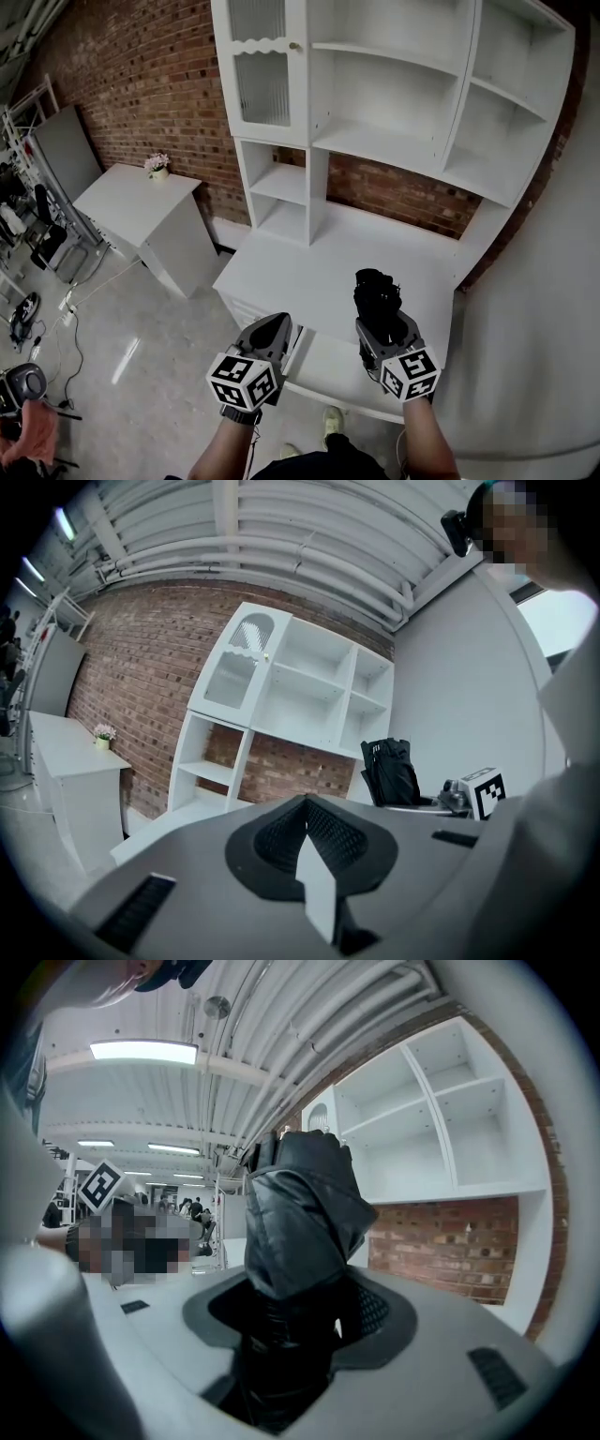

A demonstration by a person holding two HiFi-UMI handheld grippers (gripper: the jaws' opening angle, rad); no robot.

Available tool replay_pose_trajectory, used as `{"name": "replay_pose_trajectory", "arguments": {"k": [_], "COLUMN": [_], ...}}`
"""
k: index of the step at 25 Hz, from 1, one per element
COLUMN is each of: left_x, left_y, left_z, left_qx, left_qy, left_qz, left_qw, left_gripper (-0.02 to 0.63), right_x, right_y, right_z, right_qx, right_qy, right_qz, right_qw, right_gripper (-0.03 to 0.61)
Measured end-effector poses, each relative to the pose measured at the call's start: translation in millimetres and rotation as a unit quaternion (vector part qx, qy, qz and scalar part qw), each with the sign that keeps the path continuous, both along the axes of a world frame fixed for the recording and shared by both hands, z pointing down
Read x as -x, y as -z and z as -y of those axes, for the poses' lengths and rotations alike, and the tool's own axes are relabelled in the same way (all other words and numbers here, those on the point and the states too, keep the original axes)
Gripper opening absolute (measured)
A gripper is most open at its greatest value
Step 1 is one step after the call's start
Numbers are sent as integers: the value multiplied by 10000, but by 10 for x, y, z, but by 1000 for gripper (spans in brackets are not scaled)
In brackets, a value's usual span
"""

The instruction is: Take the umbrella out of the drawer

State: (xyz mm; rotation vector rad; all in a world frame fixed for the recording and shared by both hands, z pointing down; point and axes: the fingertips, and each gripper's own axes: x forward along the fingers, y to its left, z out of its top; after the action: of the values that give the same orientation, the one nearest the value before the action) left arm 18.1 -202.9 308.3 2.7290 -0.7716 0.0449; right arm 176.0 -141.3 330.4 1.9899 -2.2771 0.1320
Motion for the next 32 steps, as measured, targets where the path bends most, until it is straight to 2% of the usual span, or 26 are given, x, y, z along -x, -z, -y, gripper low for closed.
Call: {"name": "replay_pose_trajectory", "arguments": {"k": [15,32], "left_x": [152,358], "left_y": [518,751], "left_z": [-12,24], "left_qx": [-384,-648], "left_qy": [76,302], "left_qz": [-46,-40], "left_qw": [9992,9974], "left_gripper": [6,6], "right_x": [116,199], "right_y": [797,941], "right_z": [-95,-80], "right_qx": [-798,-968], "right_qy": [-98,-92], "right_qz": [-63,6], "right_qw": [9967,9953], "right_gripper": [219,219]}}
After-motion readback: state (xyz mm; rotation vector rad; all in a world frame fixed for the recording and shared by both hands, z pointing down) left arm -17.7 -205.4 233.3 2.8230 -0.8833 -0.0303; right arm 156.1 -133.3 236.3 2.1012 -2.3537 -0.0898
